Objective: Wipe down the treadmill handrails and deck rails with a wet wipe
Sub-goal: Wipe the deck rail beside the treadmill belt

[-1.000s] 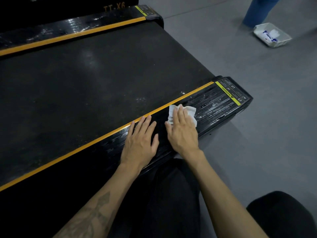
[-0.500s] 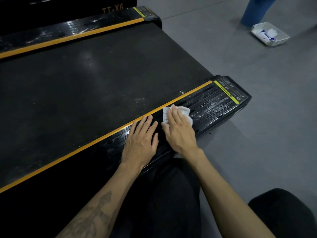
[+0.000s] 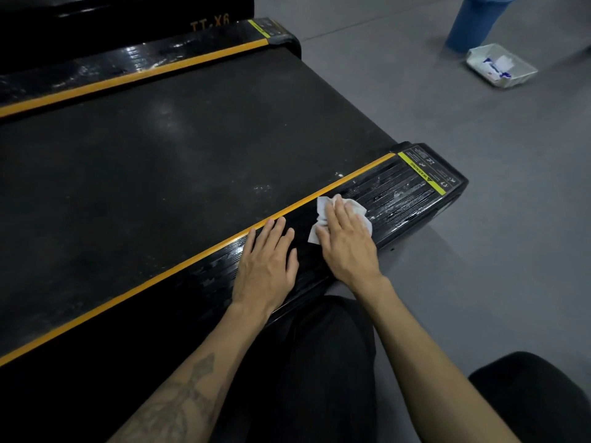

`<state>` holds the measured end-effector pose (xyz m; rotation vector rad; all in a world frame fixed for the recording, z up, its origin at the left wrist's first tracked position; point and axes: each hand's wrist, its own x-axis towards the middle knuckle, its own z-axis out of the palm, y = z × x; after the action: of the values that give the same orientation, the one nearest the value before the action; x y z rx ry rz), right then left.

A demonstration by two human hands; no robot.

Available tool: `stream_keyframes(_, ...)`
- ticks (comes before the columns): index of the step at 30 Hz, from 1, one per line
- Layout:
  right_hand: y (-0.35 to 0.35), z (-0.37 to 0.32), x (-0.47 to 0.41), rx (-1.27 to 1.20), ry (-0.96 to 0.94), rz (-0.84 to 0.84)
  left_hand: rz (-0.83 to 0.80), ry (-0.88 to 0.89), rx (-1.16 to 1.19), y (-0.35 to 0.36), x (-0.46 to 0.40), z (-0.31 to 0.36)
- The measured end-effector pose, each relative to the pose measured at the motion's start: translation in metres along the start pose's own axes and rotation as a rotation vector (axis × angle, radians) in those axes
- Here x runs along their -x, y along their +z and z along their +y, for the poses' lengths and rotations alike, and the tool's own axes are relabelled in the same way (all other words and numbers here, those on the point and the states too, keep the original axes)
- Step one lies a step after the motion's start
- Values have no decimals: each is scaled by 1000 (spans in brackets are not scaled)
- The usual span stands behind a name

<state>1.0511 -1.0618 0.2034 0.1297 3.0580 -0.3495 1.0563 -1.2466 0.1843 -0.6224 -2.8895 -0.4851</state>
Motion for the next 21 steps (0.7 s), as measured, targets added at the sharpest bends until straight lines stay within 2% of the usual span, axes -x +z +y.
stream_keyframes(4,16,-16,22,39,94,28,-22,-10,-12,1,-2,1)
stream_keyframes(9,5,0,4,21,-14,-2,-59,-5,-55,-1,-4,2)
stream_keyframes(15,17,-20,28,-45,120,75,-90,-6,-70,1,-7,3)
stream_keyframes(19,9,-4,11,-43,17,39,-79,-44,-47,2,-9,9)
stream_keyframes(21,5,7,9,-58,29,46,-76,-70,-38,3,-10,14)
